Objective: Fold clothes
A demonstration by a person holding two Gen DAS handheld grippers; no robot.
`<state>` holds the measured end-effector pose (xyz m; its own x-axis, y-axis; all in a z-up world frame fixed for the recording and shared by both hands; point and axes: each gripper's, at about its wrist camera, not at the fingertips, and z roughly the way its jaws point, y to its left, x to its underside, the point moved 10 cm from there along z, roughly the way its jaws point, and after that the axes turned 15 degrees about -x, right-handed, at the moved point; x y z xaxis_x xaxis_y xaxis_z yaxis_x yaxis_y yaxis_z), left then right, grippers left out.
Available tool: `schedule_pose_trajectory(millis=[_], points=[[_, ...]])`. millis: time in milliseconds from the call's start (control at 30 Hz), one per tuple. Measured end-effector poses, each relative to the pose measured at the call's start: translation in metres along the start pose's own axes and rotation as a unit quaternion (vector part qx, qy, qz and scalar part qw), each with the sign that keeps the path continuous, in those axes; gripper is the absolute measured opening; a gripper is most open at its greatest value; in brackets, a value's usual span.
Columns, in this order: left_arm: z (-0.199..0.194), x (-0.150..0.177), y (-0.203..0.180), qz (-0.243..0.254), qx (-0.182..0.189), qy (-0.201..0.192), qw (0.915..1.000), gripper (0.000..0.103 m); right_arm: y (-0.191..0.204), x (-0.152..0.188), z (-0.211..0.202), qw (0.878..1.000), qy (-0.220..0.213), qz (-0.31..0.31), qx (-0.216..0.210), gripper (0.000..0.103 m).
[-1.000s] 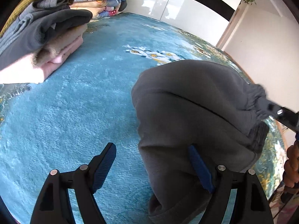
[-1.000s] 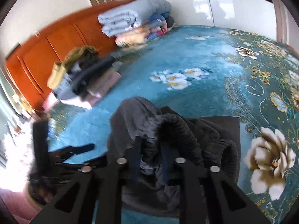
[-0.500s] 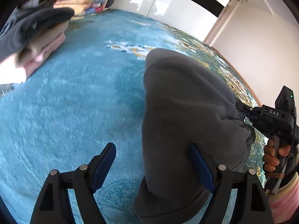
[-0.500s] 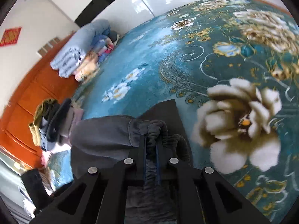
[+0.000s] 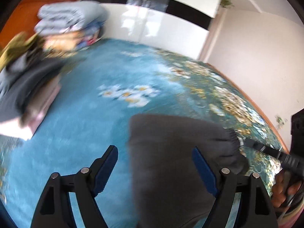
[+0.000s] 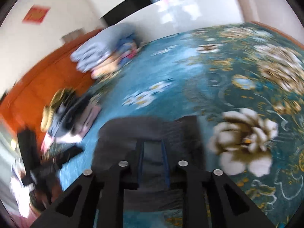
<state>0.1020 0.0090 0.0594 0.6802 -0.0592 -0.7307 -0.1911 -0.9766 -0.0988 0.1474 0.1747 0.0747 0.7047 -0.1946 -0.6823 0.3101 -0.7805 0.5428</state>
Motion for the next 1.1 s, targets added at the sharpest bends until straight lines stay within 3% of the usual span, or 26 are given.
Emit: schedule_pose_trajectory(millis=[67, 133, 233, 300, 533, 600, 667, 733, 800, 900, 967, 1100], points=[[0.012, 0.002, -0.015, 0.017, 0.006, 0.008, 0.9998, 0.084, -0.006, 0.005, 0.007, 1.0, 0.002, -0.016, 0.022, 0.029], [0.031, 0.013, -0.018, 0.02, 0.002, 0.042, 0.9989, 0.084, -0.012, 0.01, 0.015, 0.999, 0.005, -0.03, 0.044, 0.032], [0.061, 0.031, -0.017, 0.014, -0.001, 0.086, 0.9962, 0.083, -0.051, 0.027, 0.035, 0.998, 0.021, 0.036, 0.045, 0.031], [0.077, 0.04, -0.016, 0.007, 0.001, 0.111, 0.9938, 0.083, -0.059, 0.029, 0.038, 0.998, 0.001, 0.054, 0.026, 0.03], [0.043, 0.039, 0.008, -0.042, 0.032, 0.102, 0.9934, 0.084, -0.045, 0.024, 0.021, 0.998, -0.017, 0.062, 0.017, 0.032], [0.031, 0.042, 0.026, -0.062, 0.03, 0.094, 0.9932, 0.084, -0.04, 0.025, 0.003, 0.997, -0.042, 0.066, 0.007, 0.044], [0.031, 0.052, 0.047, -0.089, 0.018, 0.103, 0.9905, 0.085, -0.048, 0.032, -0.015, 0.994, -0.068, 0.087, 0.009, 0.073], [0.037, 0.061, 0.062, -0.11, 0.015, 0.118, 0.9867, 0.085, -0.059, 0.043, -0.026, 0.99, -0.08, 0.113, 0.006, 0.081], [0.045, 0.072, 0.068, -0.129, 0.018, 0.141, 0.9813, 0.085, -0.072, 0.058, -0.028, 0.985, -0.081, 0.153, -0.013, 0.081], [0.056, 0.081, 0.061, -0.141, 0.036, 0.165, 0.9755, 0.085, -0.088, 0.073, -0.017, 0.973, -0.069, 0.216, -0.031, 0.092], [0.06, 0.08, 0.053, -0.133, 0.038, 0.164, 0.9767, 0.085, -0.09, 0.074, -0.009, 0.968, -0.072, 0.234, -0.054, 0.093], [0.067, 0.071, 0.037, -0.125, 0.051, 0.16, 0.9779, 0.085, -0.087, 0.064, 0.011, 0.972, -0.059, 0.222, -0.057, 0.099]])
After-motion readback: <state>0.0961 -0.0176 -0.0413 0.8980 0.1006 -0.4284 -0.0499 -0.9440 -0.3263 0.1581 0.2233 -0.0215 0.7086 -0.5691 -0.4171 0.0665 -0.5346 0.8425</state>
